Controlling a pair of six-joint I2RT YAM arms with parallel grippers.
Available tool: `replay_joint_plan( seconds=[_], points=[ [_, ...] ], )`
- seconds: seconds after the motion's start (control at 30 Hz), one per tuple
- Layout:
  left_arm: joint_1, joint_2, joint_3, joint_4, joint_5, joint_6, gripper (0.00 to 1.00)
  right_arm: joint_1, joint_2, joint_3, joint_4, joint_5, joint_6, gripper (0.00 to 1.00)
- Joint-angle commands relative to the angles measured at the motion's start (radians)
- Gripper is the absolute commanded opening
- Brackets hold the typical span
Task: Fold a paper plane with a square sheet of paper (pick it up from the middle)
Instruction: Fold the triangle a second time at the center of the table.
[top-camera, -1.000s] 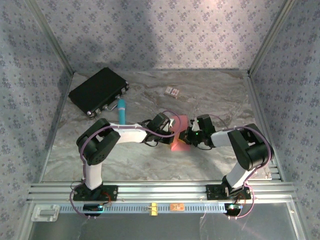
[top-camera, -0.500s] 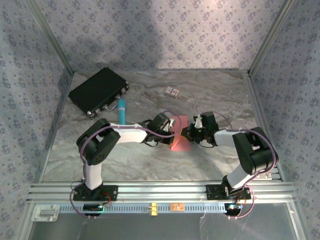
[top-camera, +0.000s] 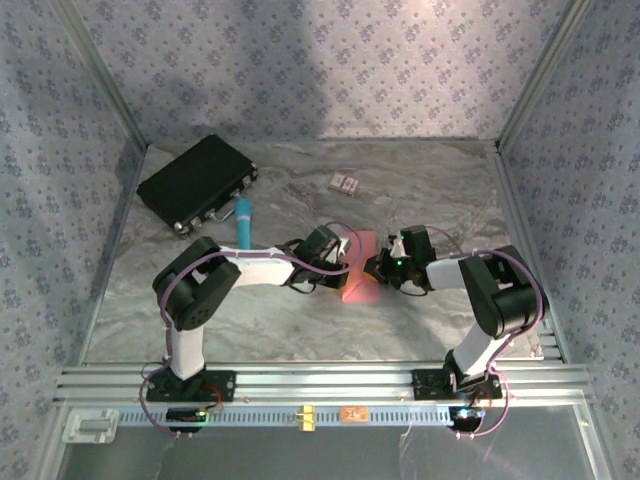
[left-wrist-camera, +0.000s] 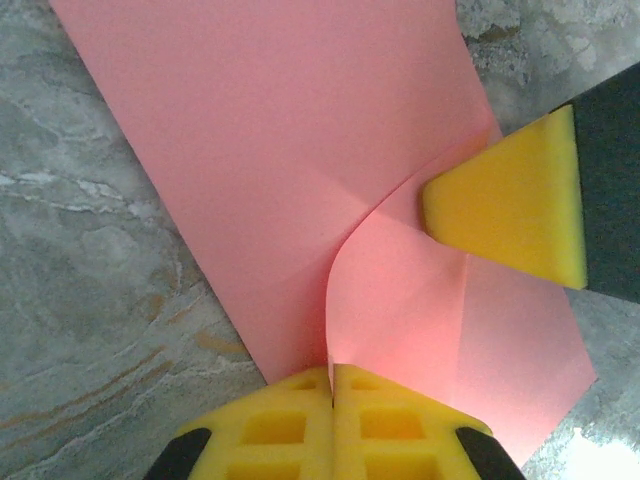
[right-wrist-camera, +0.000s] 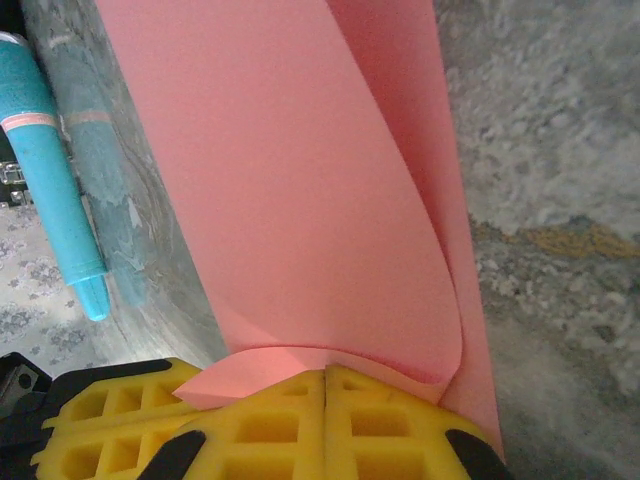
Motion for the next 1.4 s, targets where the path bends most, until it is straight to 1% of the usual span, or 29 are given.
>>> replay_joint_plan(
  seconds=[0.0,0.13,0.33,0.47,0.6,0.73,0.8,0.93,1.1,1.17,1.23,1.37],
  points=[
    [0.009,0.003,-0.012,-0.07,-0.017,0.019,0.0,-0.025,-0.026,-0.006,-0.076,0.044,-0.006,0.0],
    [0.011,0.006,-0.01,-0.068,-0.015,0.019,0.0,-0.046,-0.025,0.023,-0.122,0.065,-0.046,0.0],
    [0.012,0.005,-0.011,-0.068,-0.012,0.019,0.0,-0.077,0.046,-0.022,-0.038,0.085,0.005,0.0],
    [0.011,0.004,-0.012,-0.07,-0.013,0.02,0.0,-0.084,0.011,-0.029,-0.047,0.121,0.016,0.0],
    [0.012,0.007,-0.01,-0.071,-0.013,0.02,0.0,-0.088,-0.017,0.001,-0.104,0.158,-0.001,0.0],
    [0.012,0.007,-0.008,-0.072,-0.014,0.022,0.0,-0.093,-0.04,0.012,-0.119,0.2,-0.004,0.01],
    [0.012,0.006,-0.009,-0.073,-0.013,0.022,0.0,-0.093,-0.054,0.022,-0.125,0.202,-0.015,0.01],
    [0.012,0.006,-0.008,-0.074,-0.012,0.025,0.0,-0.074,-0.086,0.046,-0.138,0.161,-0.049,0.01],
    [0.011,0.007,-0.006,-0.073,-0.011,0.025,0.0,-0.034,-0.117,0.038,-0.139,0.152,-0.055,0.02],
    [0.012,0.008,-0.005,-0.073,-0.012,0.025,0.0,-0.016,-0.111,0.045,-0.124,0.126,-0.058,0.02],
    [0.012,0.008,-0.004,-0.073,-0.012,0.025,0.0,0.009,-0.09,0.065,-0.116,0.072,-0.049,0.01],
    [0.011,0.008,-0.002,-0.076,-0.01,0.028,0.0,0.063,-0.097,0.053,-0.131,0.068,-0.013,0.01]
  ],
)
